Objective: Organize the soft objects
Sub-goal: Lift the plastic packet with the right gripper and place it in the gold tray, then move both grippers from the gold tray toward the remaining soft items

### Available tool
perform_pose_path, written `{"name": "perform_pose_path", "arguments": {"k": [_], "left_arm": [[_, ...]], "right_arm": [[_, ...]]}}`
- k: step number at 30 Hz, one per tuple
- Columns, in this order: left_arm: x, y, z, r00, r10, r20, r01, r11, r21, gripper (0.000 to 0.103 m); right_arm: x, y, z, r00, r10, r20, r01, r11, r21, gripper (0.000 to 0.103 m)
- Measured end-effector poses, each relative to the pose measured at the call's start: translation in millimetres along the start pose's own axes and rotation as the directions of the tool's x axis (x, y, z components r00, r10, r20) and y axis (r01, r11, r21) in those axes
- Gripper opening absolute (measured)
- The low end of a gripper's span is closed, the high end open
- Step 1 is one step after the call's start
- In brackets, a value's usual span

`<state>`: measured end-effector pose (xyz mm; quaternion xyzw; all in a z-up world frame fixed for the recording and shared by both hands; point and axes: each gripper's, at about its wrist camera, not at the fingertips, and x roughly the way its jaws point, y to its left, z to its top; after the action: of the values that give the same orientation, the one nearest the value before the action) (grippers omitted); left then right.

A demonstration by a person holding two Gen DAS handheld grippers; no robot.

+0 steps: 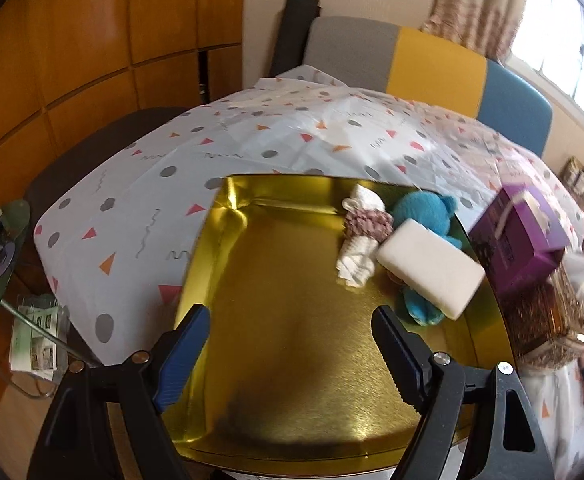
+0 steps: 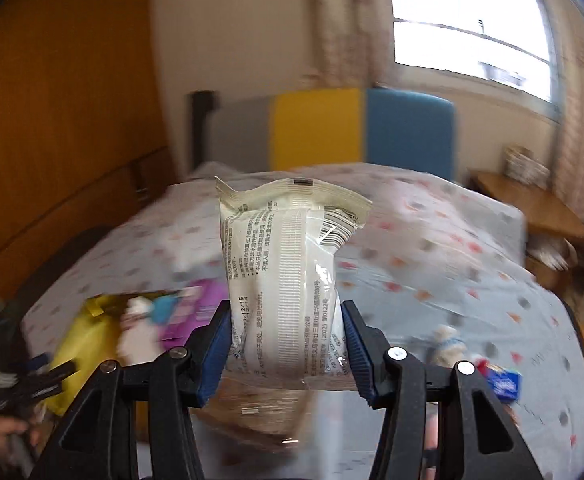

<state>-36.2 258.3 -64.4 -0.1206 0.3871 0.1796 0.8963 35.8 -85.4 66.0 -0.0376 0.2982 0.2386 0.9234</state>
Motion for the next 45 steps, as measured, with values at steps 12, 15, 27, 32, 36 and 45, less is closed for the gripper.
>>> {"name": "perform_pose_path", "arguments": {"k": [12, 15, 27, 32, 36, 45], "left_arm": [[-9.2, 36.0, -7.1, 0.998, 0.049, 0.03, -0.048, 0.998, -0.048, 0.086], [-7.7, 39.2, -8.9, 0.999, 0.04, 0.02, -0.038, 0.997, -0.063, 0.086], [-11.1, 16.5, -13.1, 1.0, 0.014, 0.021, -0.015, 1.0, 0.003, 0.086], [-13.0, 8.9, -14.1, 1.0, 0.012, 0.022, -0.012, 1.0, 0.025, 0.086], [-16.4, 2.8, -15.1, 0.999, 0.013, 0.03, -0.014, 0.999, 0.047, 0.086], [-27.5, -10.7, -14.4, 0.998, -0.01, 0.059, 0.004, 0.995, 0.097, 0.086]], "right_arm": [[140.7, 151.4, -71.8, 0.908, 0.189, -0.373, -0.265, 0.95, -0.164, 0.054], [160.7, 154.9, -86.4, 0.892, 0.144, -0.428, -0.24, 0.954, -0.18, 0.054], [147.2, 137.6, -91.5, 0.909, 0.159, -0.384, -0.233, 0.961, -0.152, 0.074], [124.8, 135.4, -83.4, 0.927, 0.17, -0.336, -0.236, 0.957, -0.169, 0.074], [105.3, 129.6, -77.9, 0.938, 0.18, -0.296, -0.241, 0.953, -0.183, 0.074], [60.2, 75.8, -57.8, 0.977, 0.141, -0.161, -0.162, 0.979, -0.124, 0.074]]}}
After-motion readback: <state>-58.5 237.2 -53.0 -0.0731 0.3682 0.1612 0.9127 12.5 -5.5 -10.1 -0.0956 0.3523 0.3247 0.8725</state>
